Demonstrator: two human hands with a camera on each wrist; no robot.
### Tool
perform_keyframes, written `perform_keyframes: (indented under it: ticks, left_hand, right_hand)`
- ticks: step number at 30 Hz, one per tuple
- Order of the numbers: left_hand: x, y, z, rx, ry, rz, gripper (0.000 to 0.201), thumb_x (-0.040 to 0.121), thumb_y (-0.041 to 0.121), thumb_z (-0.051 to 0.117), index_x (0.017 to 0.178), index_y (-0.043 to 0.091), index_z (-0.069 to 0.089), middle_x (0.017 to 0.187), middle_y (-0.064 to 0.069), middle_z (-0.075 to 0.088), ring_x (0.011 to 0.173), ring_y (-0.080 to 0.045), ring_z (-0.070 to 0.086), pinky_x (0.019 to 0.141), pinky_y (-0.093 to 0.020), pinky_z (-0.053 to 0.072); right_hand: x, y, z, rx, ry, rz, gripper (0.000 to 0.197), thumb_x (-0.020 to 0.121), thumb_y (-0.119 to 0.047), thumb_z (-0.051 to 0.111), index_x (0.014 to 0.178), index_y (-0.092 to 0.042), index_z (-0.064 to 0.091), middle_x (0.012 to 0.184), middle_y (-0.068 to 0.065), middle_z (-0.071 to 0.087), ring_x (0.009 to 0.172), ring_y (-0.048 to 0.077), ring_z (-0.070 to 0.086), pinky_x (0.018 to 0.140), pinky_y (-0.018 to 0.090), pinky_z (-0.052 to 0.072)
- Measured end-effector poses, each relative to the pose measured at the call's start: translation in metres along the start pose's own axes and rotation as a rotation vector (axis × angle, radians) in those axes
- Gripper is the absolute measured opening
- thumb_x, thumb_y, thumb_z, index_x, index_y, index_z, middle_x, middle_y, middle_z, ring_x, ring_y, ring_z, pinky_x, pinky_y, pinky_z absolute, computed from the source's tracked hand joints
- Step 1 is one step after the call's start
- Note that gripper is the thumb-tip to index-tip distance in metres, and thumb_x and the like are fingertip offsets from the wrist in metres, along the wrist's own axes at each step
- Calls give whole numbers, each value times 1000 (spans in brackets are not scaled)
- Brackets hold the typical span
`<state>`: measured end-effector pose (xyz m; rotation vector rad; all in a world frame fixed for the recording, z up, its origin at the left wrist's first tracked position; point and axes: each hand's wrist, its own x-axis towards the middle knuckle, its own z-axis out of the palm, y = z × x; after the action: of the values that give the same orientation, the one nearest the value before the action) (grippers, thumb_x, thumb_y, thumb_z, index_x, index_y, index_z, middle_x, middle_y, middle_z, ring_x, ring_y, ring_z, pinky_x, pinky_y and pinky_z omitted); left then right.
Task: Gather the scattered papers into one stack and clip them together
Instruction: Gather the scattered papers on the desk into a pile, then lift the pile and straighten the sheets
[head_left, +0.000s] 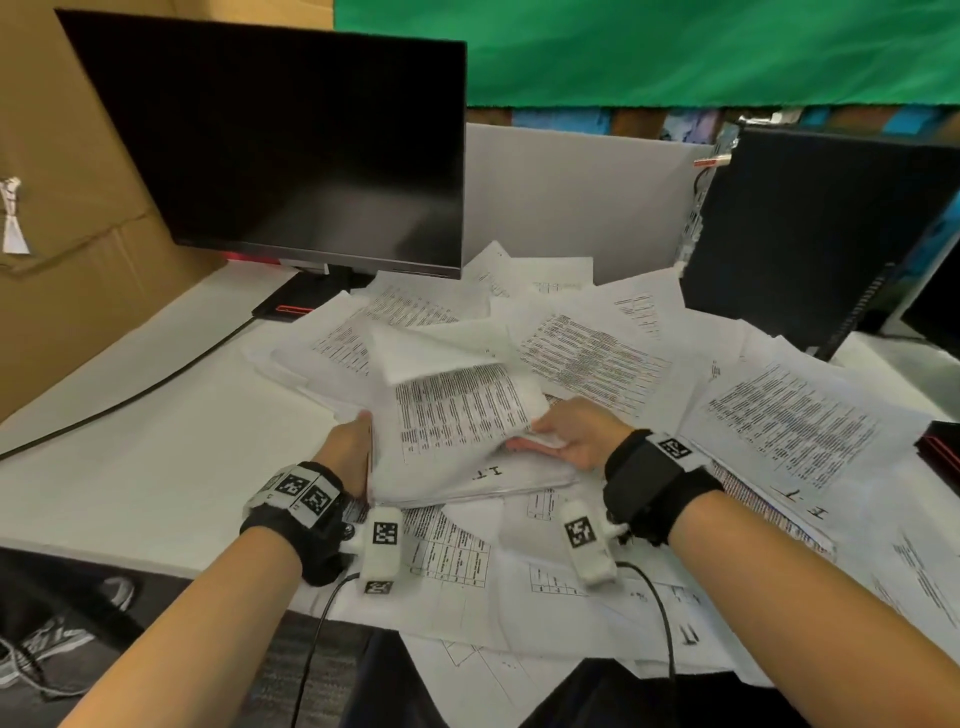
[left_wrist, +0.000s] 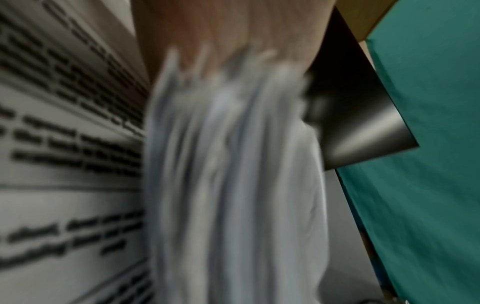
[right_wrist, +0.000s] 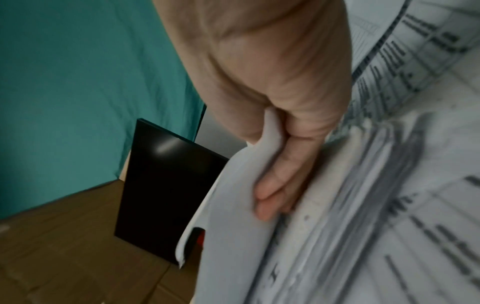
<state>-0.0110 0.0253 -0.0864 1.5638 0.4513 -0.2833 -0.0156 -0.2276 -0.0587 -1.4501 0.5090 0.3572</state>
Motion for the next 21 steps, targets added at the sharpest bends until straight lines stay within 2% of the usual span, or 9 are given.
perform_keyframes:
  ticks: [2, 5, 8, 11, 14, 15, 17, 18, 21]
  left_hand:
    - [4, -2, -3, -35, -61, -6, 62, 103, 42, 20, 135, -8, 40, 139, -26, 45, 128, -43, 43, 101, -47, 39]
    - [3, 0, -1, -189, -183, -65, 62, 95, 54, 40, 130, 4, 51, 129, -15, 58, 116, -33, 57, 97, -41, 45]
    - [6, -4, 5, 67, -64, 54, 45, 87, 31, 67, 119, 0, 58, 114, -14, 65, 96, -27, 63, 88, -35, 49]
    - [0, 1, 9, 150, -104, 127, 30, 94, 9, 56, 121, -3, 55, 112, -13, 63, 96, -28, 60, 87, -37, 48]
    - [-8, 7, 4, 139, -95, 184, 31, 95, 9, 53, 125, 0, 52, 113, -14, 64, 105, -34, 61, 97, -48, 47]
    - [-12, 10, 3, 112, -117, 208, 29, 95, 9, 53, 124, 3, 53, 114, -14, 65, 107, -34, 61, 97, -51, 46]
    - [-26, 20, 2, 35, -190, 297, 25, 96, 12, 53, 120, 12, 56, 114, -11, 68, 106, -31, 64, 95, -51, 49]
    - [-34, 28, 3, 6, -211, 364, 22, 96, 14, 52, 117, 15, 58, 113, -8, 69, 104, -28, 66, 92, -48, 51]
    - [-58, 63, 8, 82, -99, 698, 21, 99, 26, 47, 116, 17, 55, 105, 4, 68, 96, -11, 66, 84, -33, 53]
  right_hand:
    - [4, 5, -1, -191, 48, 10, 21, 94, 8, 53, 112, 15, 59, 112, 30, 61, 84, 22, 67, 61, 20, 55]
    - [10, 10, -5, -218, 112, 33, 20, 92, 8, 53, 110, 8, 59, 118, 19, 62, 108, 30, 62, 78, 32, 55]
    - [7, 12, -7, -336, 91, 17, 8, 91, 4, 54, 91, -4, 54, 93, 12, 53, 93, 27, 55, 72, 35, 48]
    - [7, 16, -11, -386, 32, -16, 14, 81, -10, 67, 91, -8, 56, 90, 12, 56, 88, 26, 56, 70, 32, 48]
    - [1, 5, -14, -420, -3, -155, 30, 81, -31, 73, 95, -6, 64, 99, 9, 68, 96, 26, 64, 86, 38, 52]
    - [-3, -1, -15, -405, 17, -210, 38, 84, -40, 73, 103, -8, 65, 106, 6, 70, 101, 24, 65, 94, 40, 51]
    - [-15, -16, -16, -338, -28, -266, 69, 72, -60, 78, 121, -14, 63, 119, 2, 69, 113, 21, 64, 105, 43, 46]
    - [-24, -25, -15, -257, -92, -282, 77, 68, -59, 81, 128, -15, 61, 123, 2, 69, 115, 21, 64, 107, 45, 45]
    - [-42, -48, -12, 20, -150, -408, 48, 86, -24, 74, 129, -11, 60, 121, 7, 71, 110, 25, 69, 104, 48, 48]
